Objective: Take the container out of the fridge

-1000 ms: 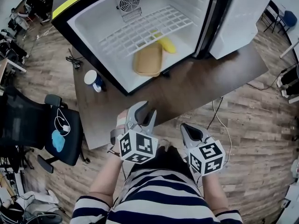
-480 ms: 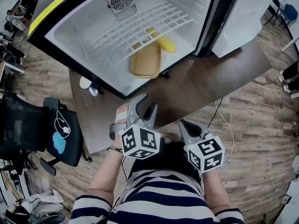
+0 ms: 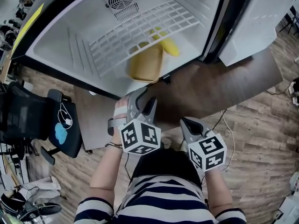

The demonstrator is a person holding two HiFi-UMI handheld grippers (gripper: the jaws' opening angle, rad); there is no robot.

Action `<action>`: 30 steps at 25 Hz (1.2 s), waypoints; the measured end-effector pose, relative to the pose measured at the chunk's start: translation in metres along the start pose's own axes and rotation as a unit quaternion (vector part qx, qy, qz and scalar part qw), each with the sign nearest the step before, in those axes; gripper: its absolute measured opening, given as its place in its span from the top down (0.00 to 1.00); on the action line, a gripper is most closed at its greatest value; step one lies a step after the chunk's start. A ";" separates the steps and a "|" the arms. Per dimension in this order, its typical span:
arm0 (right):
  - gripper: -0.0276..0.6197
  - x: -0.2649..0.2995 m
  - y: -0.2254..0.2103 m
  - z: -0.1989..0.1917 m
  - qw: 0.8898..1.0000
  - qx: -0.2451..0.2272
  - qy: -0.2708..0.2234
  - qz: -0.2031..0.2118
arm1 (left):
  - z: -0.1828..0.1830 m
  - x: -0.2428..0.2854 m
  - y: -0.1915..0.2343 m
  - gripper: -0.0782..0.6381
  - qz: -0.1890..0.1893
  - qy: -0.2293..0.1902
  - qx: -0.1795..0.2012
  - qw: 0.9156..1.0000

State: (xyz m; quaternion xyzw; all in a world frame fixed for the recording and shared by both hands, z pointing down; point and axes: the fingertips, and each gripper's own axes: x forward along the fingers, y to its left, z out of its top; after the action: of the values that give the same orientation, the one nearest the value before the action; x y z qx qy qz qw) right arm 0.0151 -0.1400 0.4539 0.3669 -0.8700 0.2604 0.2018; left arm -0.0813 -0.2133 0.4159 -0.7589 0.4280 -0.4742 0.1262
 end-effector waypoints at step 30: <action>0.97 0.066 -0.027 -0.009 0.991 -0.040 0.042 0.122 | -0.027 0.069 0.019 0.89 -0.017 0.131 0.133 0.982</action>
State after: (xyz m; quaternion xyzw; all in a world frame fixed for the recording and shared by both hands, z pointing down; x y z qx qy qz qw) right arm -0.0066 -0.1860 0.5050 0.2386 -0.9087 0.2633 0.2191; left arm -0.1012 -0.2721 0.4607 -0.6739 0.3611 -0.6243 0.1603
